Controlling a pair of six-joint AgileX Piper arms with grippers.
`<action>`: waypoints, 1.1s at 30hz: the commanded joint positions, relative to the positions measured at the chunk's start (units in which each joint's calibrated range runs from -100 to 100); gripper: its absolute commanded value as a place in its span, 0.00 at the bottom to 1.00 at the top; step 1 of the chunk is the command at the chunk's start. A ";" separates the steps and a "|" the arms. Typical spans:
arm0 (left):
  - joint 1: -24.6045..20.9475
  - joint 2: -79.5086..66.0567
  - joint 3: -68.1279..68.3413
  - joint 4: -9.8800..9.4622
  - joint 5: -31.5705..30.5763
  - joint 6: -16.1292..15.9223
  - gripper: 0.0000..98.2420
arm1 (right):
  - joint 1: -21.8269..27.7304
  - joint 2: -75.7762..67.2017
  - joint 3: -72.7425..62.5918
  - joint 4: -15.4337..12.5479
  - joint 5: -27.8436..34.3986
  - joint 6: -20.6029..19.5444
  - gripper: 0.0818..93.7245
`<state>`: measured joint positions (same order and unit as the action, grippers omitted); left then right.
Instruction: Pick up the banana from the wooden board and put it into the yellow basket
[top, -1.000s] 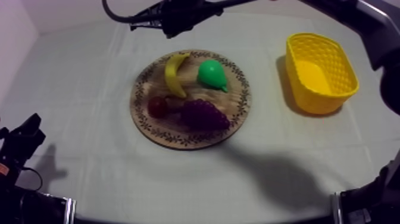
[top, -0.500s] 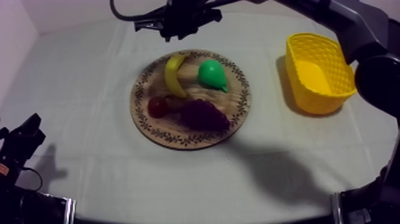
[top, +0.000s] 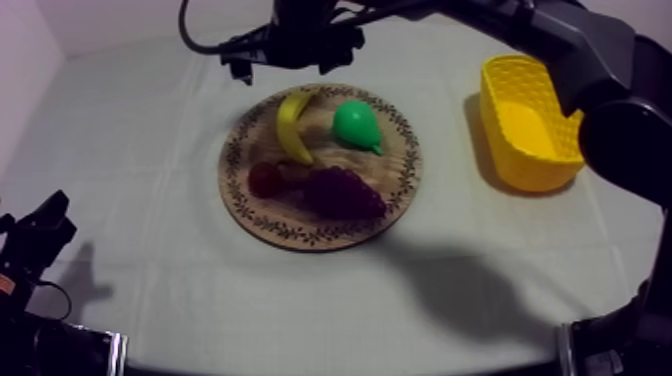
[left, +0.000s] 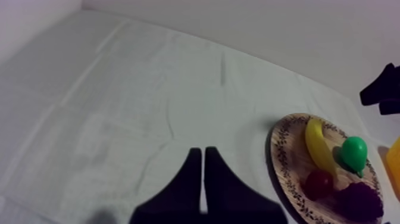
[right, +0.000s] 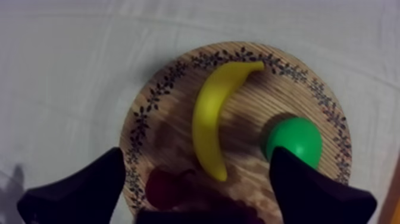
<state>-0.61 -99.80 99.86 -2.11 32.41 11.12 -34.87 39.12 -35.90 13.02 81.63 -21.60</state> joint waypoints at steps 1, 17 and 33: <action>0.00 -0.03 0.03 -0.02 0.00 -0.01 0.00 | 0.22 0.71 -1.15 -0.05 0.27 0.21 0.85; 0.00 -0.03 0.03 -0.02 0.00 -0.01 0.00 | 1.48 13.82 -11.49 -1.84 1.73 1.55 0.82; 0.00 -0.03 0.03 -0.02 0.00 -0.01 0.00 | 1.32 20.36 -12.42 -1.98 -0.10 1.43 0.81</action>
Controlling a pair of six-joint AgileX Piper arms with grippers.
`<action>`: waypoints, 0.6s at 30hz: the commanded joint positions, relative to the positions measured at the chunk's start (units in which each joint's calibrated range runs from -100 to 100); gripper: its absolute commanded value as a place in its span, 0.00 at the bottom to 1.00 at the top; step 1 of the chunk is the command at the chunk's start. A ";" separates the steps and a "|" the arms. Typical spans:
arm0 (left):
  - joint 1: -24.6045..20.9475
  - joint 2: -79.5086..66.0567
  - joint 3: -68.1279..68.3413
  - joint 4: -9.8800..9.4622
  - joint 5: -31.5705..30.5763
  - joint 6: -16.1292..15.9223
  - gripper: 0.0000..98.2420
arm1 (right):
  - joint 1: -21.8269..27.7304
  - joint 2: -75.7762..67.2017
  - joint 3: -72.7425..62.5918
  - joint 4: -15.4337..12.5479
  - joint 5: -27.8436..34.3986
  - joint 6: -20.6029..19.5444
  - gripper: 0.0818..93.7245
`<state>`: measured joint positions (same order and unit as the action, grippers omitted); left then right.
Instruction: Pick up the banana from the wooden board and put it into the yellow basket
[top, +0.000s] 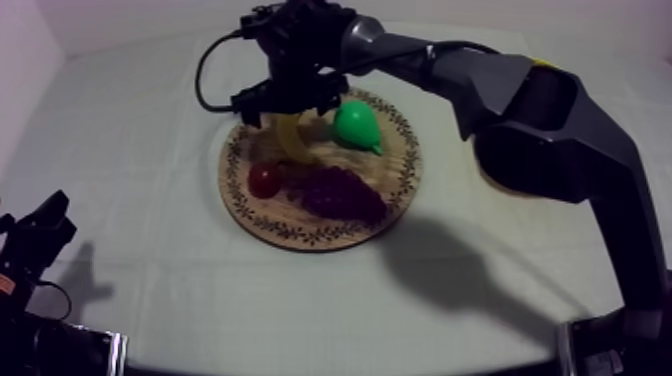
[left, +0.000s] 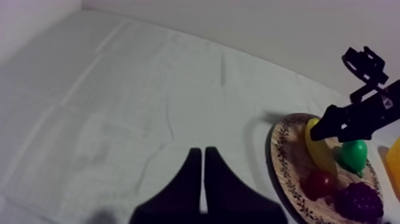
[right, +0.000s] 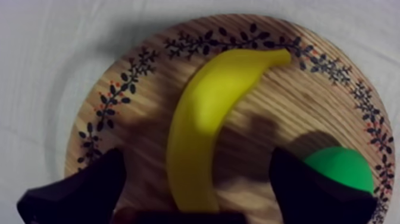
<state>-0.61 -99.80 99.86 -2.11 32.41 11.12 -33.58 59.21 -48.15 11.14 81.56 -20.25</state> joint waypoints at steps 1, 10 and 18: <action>0.00 -0.03 0.03 -0.02 0.00 -0.01 0.00 | 0.11 0.62 -0.43 -0.12 -0.13 0.11 0.81; 0.00 -0.03 0.03 -0.02 0.00 -0.01 0.00 | 0.68 3.15 -1.96 -0.67 -1.33 0.45 0.73; 0.00 -0.03 0.03 -0.02 0.00 -0.01 0.00 | 0.77 3.35 -1.06 -0.90 -2.53 0.38 0.56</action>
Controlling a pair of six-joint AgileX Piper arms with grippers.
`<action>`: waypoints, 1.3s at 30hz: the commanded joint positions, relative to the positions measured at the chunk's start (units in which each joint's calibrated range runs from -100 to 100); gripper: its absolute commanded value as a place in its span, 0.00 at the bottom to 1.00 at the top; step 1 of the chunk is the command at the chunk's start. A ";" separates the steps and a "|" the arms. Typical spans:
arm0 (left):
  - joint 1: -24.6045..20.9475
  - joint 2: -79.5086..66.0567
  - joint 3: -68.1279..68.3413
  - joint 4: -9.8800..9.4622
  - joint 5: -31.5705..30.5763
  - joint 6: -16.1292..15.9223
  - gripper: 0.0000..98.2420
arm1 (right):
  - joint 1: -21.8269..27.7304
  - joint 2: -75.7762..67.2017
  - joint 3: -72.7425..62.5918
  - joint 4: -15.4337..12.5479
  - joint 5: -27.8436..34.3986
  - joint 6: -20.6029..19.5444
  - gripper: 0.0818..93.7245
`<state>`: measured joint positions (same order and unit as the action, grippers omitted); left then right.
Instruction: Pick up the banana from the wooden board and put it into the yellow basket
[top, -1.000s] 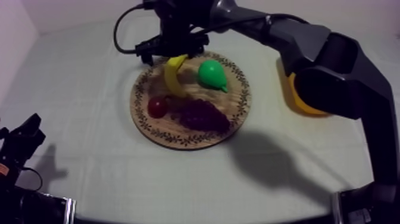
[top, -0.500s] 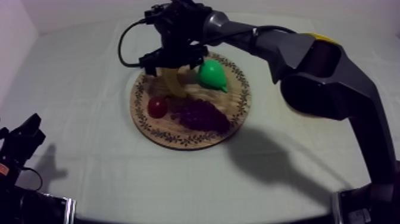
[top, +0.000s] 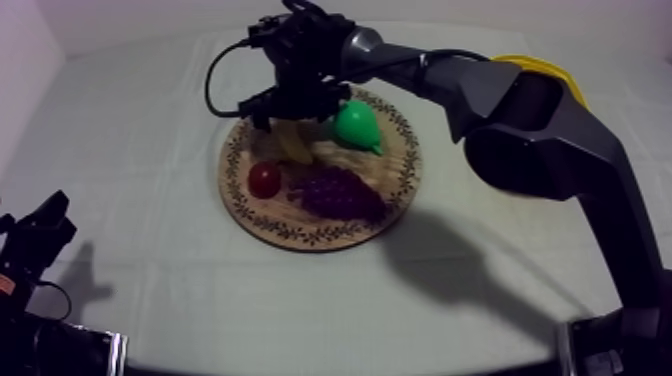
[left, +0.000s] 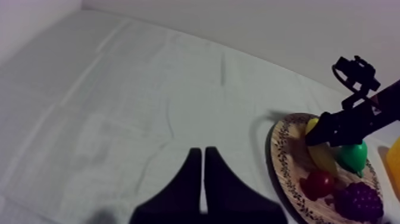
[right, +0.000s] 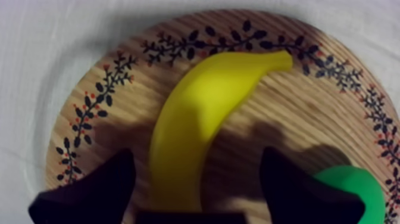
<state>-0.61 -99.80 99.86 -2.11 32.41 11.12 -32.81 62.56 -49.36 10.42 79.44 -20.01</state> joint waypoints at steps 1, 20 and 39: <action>0.00 -0.03 0.03 -0.02 0.00 -0.01 0.00 | 0.04 -0.02 0.22 -0.31 -0.58 0.29 0.55; 0.00 -0.03 0.03 -0.02 0.00 -0.01 0.00 | 0.02 0.18 1.63 -2.67 -3.36 2.88 0.23; 0.00 -0.03 0.03 -0.02 0.00 -0.01 0.00 | 1.09 -21.33 11.15 -1.46 -4.60 2.57 0.24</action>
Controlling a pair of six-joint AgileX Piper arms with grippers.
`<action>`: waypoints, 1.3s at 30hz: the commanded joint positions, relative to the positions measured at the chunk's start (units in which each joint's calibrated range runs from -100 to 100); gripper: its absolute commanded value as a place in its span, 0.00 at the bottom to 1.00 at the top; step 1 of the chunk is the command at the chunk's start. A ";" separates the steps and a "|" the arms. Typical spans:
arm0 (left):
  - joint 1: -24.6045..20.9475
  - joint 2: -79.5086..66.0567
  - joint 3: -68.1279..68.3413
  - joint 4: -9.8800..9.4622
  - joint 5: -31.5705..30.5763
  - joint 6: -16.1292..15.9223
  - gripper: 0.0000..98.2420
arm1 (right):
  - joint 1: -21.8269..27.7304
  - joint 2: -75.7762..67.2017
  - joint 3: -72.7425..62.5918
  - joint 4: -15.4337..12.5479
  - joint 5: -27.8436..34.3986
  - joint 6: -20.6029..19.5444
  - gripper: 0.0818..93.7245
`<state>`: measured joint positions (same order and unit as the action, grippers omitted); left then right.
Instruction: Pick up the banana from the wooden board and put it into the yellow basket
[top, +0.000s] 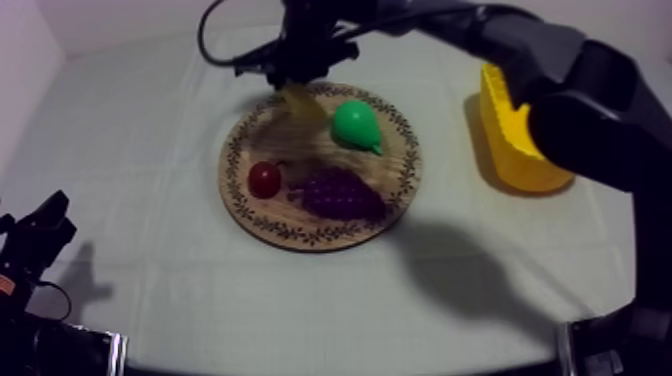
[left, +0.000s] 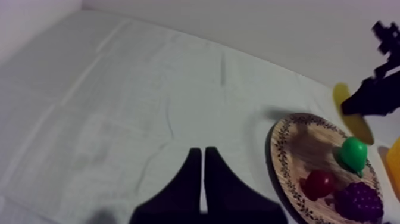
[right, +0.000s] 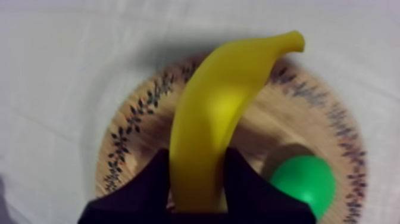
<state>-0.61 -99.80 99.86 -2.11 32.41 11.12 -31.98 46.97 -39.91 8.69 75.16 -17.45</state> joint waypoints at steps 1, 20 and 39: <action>0.00 -0.03 0.03 -0.02 0.00 -0.01 0.00 | 0.53 -8.18 2.88 0.57 -0.42 0.04 0.24; 0.00 -0.03 0.03 -0.02 0.00 0.00 0.00 | 20.15 -45.34 29.31 3.12 -2.54 4.43 0.23; 0.00 -0.03 0.03 -0.02 0.00 -0.01 0.00 | 24.79 -43.98 50.57 5.48 -6.96 2.60 0.23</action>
<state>-0.61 -99.80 99.86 -2.11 32.41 11.12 -7.25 2.85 9.76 14.06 67.97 -14.81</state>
